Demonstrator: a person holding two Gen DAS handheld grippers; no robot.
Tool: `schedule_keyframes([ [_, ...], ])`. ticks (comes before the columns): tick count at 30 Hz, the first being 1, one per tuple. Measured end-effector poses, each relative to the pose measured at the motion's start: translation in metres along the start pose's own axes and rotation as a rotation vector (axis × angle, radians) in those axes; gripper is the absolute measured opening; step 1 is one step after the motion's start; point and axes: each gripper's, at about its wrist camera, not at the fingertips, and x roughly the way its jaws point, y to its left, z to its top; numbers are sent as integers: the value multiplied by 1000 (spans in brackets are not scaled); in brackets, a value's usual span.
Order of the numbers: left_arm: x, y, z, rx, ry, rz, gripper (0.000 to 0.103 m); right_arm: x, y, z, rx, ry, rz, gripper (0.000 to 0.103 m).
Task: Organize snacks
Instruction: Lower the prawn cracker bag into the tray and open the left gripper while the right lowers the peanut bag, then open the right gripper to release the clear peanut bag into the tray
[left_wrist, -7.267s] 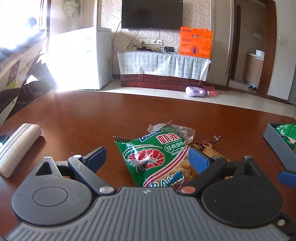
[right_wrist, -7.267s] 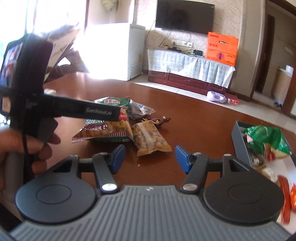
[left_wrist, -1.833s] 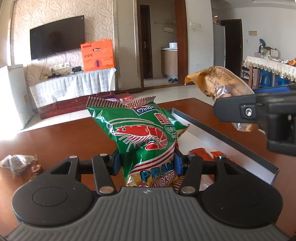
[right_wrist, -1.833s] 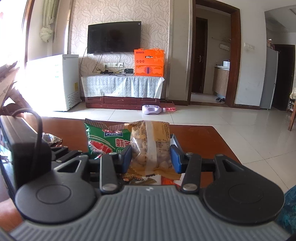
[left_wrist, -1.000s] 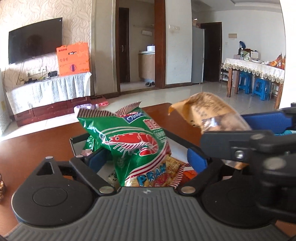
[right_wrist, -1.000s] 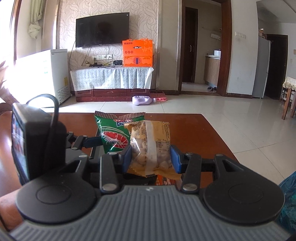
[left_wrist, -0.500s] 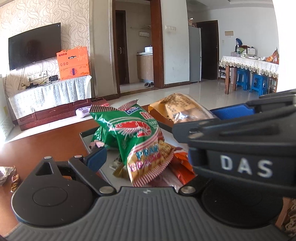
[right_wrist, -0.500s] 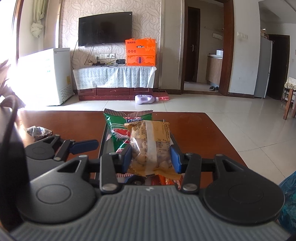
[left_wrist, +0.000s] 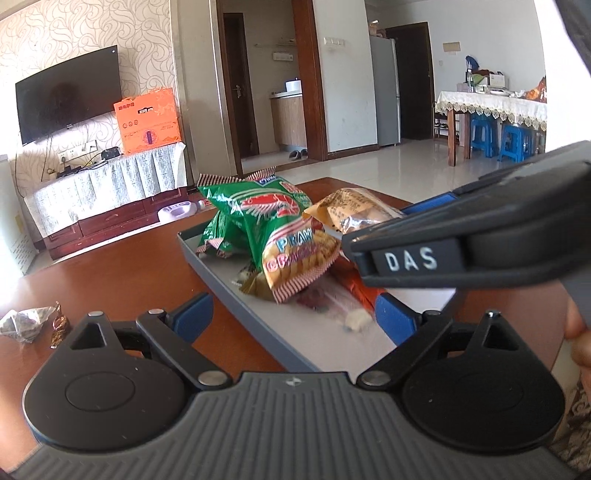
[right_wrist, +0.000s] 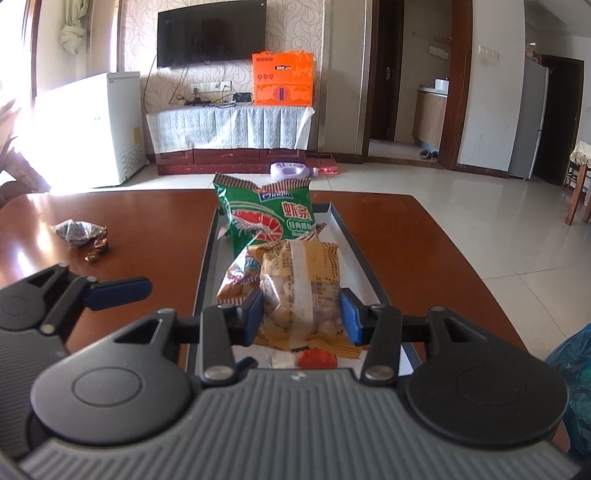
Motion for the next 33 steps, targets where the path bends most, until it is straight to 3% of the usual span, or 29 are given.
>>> schedule_keyframes([
  [21, 1, -2, 0, 5, 38, -19, 97, 23, -1, -11, -11, 91, -43, 49],
  [25, 3, -1, 2, 4, 39, -20, 97, 20, -2, -10, 2, 68, -59, 64],
  [33, 3, -1, 2, 6, 38, -22, 97, 14, -4, -8, 21, 37, -45, 64],
])
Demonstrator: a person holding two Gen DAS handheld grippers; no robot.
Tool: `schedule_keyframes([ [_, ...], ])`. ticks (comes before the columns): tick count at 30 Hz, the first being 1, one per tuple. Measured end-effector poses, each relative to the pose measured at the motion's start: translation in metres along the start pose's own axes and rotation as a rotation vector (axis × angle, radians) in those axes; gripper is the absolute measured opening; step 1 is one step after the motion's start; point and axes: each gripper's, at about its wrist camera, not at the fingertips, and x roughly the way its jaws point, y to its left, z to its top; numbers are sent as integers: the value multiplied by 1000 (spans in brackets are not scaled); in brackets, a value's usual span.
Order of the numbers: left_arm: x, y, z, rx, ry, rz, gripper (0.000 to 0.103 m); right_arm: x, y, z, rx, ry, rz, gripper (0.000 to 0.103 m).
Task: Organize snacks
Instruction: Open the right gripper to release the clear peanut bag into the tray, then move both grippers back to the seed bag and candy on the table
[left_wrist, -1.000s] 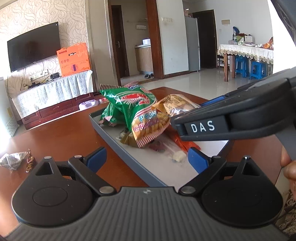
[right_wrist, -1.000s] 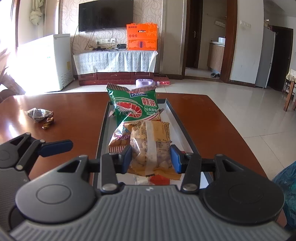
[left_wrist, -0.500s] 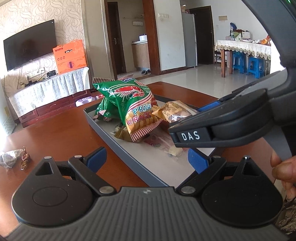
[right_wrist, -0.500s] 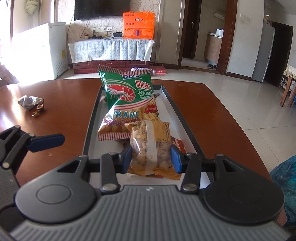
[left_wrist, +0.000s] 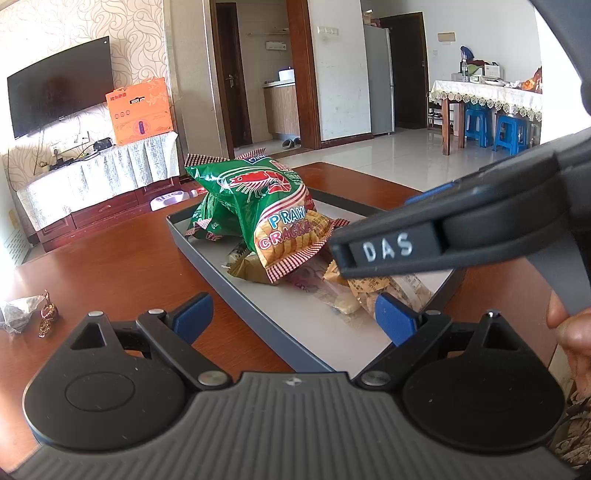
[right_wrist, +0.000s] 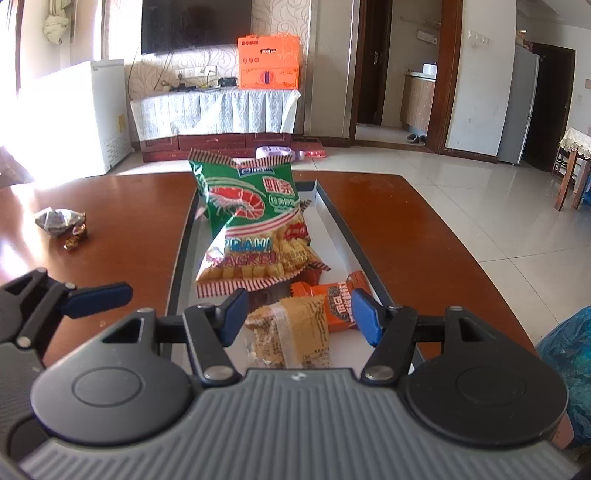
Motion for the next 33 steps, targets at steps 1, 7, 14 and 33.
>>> schedule_keyframes([
  [1, -1, 0, 0, 1, -2, -2, 97, -2, -1, 1, 6, -8, 1, 64],
  [7, -13, 9, 2, -7, -52, 8, 97, -11, -4, 5, 43, -70, -11, 64],
  [14, -30, 58, 1, -96, -97, 100, 97, -25, 3, 13, 107, -179, 27, 64],
  [33, -37, 258, -41, -397, 38, 521, 97, 2, 140, 17, -111, -114, 343, 66],
])
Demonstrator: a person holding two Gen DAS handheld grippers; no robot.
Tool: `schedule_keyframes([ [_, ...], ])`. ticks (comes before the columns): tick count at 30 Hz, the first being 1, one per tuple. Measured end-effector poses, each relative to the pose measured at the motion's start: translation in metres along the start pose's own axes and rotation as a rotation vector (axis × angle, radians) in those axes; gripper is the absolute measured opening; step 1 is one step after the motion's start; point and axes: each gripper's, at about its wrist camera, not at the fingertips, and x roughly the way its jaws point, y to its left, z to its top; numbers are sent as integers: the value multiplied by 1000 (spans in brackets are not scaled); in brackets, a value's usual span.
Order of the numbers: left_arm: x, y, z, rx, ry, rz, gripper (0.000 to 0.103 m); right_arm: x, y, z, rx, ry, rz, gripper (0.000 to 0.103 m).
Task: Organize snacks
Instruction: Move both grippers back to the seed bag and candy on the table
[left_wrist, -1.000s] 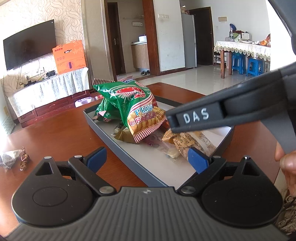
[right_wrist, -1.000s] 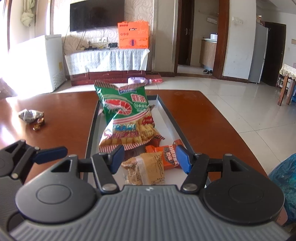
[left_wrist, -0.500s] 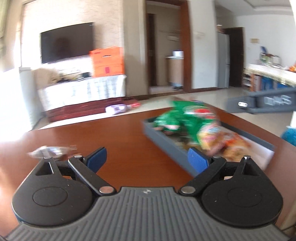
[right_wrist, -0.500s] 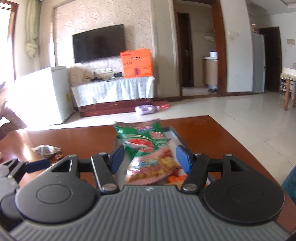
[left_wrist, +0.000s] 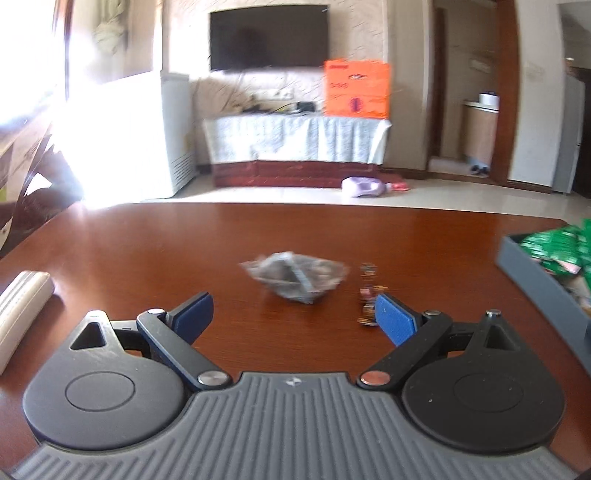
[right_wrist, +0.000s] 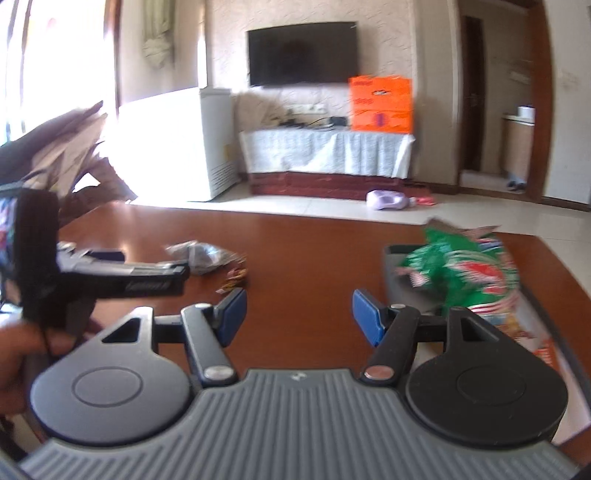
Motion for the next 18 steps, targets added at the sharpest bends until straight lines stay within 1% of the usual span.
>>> schedule_keyframes([
  [2, 9, 8, 3, -3, 19, 1, 97, 18, 17, -5, -33, 61, 45, 66],
  [5, 20, 12, 6, 25, 38, -2, 97, 42, 45, -6, -119, 131, 93, 66],
  [7, 26, 14, 6, 36, 48, -13, 97, 55, 59, -7, -173, 173, 99, 66],
  [9, 34, 15, 5, 49, 59, -32, 97, 67, 67, -7, -212, 211, 85, 66],
  [11, 45, 15, 5, 63, 83, -46, 97, 78, 68, -5, -207, 233, 71, 66],
  [13, 56, 16, 4, 65, 109, -62, 97, 87, 66, -4, -172, 249, 66, 66],
  [18, 75, 17, 5, 77, 133, -90, 97, 105, 61, -2, -115, 268, 55, 66],
])
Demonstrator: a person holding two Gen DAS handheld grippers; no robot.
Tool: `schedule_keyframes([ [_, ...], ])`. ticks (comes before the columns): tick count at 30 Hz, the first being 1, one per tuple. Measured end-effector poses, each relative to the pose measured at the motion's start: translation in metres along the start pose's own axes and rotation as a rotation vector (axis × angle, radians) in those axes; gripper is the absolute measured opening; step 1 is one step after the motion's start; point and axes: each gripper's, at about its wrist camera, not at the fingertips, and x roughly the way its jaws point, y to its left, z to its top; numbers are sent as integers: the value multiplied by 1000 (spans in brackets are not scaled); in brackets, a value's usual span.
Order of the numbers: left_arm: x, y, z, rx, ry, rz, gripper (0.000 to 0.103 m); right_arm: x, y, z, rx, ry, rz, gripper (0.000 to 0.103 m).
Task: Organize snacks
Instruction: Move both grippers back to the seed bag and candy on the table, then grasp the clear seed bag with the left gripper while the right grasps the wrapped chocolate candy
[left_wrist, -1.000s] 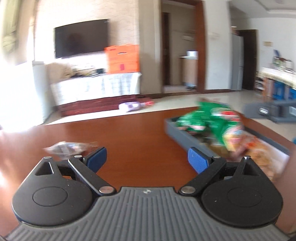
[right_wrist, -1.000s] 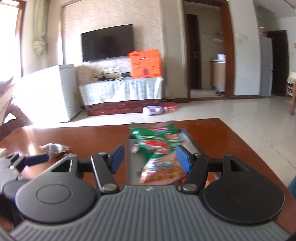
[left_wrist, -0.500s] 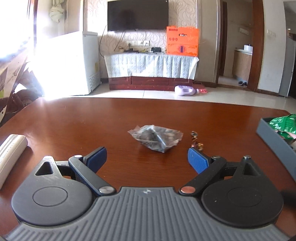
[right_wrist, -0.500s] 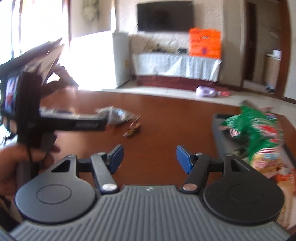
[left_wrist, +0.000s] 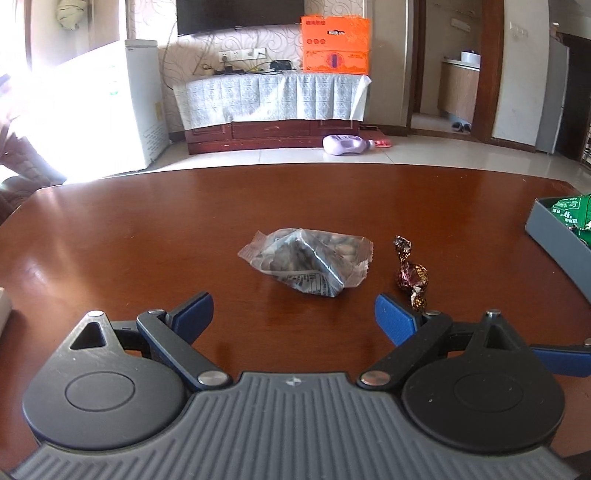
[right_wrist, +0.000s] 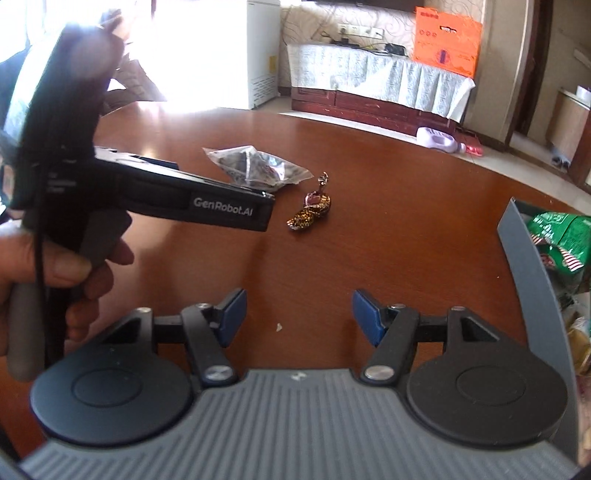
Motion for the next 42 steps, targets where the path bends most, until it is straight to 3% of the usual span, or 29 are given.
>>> schedule_keyframes([
  [10, 24, 16, 5, -22, 32, -27, 97, 20, -6, 9, 70, -15, -8, 67],
  [26, 49, 19, 19, -18, 54, -44, 97, 59, -4, 37, 78, -30, -21, 70],
  [30, 47, 22, 17, -25, 50, -49, 96, 66, -9, 41, 71, -41, -15, 69],
  [31, 47, 23, 17, -26, 47, -50, 94, 66, -9, 41, 61, -45, -12, 62],
  [32, 45, 23, 15, -26, 42, -55, 90, 65, -10, 41, 52, -51, -7, 57],
  [34, 41, 21, 11, -15, 30, -53, 81, 63, -12, 40, 48, -62, -14, 34],
  [36, 38, 21, 10, -7, 18, -55, 71, 62, -14, 38, 53, -64, -15, 28],
  [38, 36, 19, 9, 2, 5, -57, 50, 61, -15, 37, 45, -66, -16, 24],
  [39, 35, 20, 9, 5, 0, -59, 48, 61, -14, 37, 40, -66, -18, 24],
  [40, 34, 20, 8, 2, -2, -63, 37, 60, -14, 38, 37, -66, -21, 24],
  [42, 32, 18, 7, 10, -7, -66, 34, 59, -15, 37, 26, -64, -22, 24],
])
